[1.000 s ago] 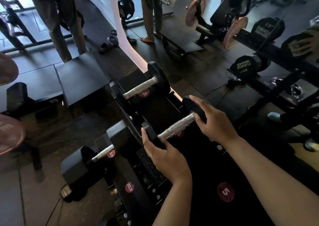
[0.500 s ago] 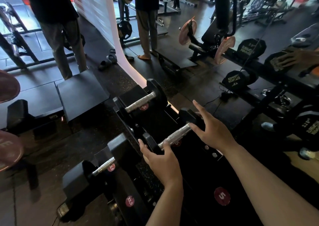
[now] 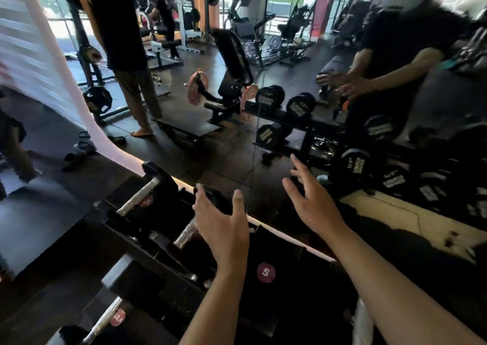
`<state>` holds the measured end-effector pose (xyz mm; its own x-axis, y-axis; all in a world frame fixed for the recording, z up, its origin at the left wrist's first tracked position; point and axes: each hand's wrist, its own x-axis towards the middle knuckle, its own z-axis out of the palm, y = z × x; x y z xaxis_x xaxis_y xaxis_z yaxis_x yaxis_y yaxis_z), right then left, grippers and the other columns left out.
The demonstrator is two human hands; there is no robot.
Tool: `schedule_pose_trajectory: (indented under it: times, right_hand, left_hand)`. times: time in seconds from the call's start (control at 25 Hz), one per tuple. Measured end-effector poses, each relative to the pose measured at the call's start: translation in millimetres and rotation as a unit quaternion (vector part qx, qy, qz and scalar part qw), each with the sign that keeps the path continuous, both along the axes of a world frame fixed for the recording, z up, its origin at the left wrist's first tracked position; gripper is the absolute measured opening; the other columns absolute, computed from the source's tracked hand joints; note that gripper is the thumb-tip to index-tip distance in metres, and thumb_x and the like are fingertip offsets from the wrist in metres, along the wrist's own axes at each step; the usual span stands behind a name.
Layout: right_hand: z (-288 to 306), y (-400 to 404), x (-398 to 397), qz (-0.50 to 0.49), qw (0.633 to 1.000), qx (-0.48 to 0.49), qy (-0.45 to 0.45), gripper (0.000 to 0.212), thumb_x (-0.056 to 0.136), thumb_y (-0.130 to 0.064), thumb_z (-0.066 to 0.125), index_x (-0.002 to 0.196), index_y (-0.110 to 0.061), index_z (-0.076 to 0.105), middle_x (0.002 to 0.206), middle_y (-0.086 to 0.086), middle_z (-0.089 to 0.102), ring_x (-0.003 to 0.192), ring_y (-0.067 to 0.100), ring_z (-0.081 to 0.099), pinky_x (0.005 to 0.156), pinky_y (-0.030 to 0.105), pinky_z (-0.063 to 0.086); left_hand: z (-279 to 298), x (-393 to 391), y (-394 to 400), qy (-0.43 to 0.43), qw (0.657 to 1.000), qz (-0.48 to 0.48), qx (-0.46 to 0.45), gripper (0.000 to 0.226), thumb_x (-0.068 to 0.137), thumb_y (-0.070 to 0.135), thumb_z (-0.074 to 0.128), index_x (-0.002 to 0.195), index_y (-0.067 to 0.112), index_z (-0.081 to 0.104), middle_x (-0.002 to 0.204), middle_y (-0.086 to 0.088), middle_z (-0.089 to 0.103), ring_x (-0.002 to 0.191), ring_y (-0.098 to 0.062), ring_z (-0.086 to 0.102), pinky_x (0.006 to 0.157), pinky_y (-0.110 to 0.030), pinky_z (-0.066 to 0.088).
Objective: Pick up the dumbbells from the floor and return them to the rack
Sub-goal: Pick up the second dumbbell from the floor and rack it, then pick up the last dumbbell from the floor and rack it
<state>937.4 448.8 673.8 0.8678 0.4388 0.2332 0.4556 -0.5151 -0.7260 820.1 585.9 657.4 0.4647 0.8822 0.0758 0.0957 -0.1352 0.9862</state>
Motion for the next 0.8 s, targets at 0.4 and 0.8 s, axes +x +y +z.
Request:
schedule_pose_trajectory:
  times: [0.4, 0.8]
  right_hand:
    - [46.9, -370.7, -214.9, -0.333, 0.936, 0.110, -0.016, 0.060, 0.094, -0.068, 0.038, 0.151, -0.051, 0.031, 0.158, -0.022, 0.031, 0.144, 0.000, 0.030, 0.114, 0.031, 0.031]
    - [53.1, -616.8, -632.1, -0.656, 0.750, 0.070, -0.052, 0.062, 0.098, -0.058, 0.043, 0.155, -0.039, 0.030, 0.154, -0.016, 0.040, 0.137, -0.001, 0.038, 0.109, 0.025, 0.033]
  left_hand:
    - [51.2, -61.4, -285.8, -0.021, 0.851, -0.523, 0.051, 0.064, 0.088, 0.060, 0.062, 0.145, 0.035, 0.049, 0.145, 0.016, 0.051, 0.132, -0.004, 0.046, 0.111, -0.035, 0.037]
    - [92.7, -316.5, -630.5, -0.048, 0.525, -0.841, 0.124, 0.055, 0.075, 0.081, 0.056, 0.126, 0.063, 0.047, 0.130, 0.035, 0.049, 0.114, 0.022, 0.043, 0.094, -0.021, 0.035]
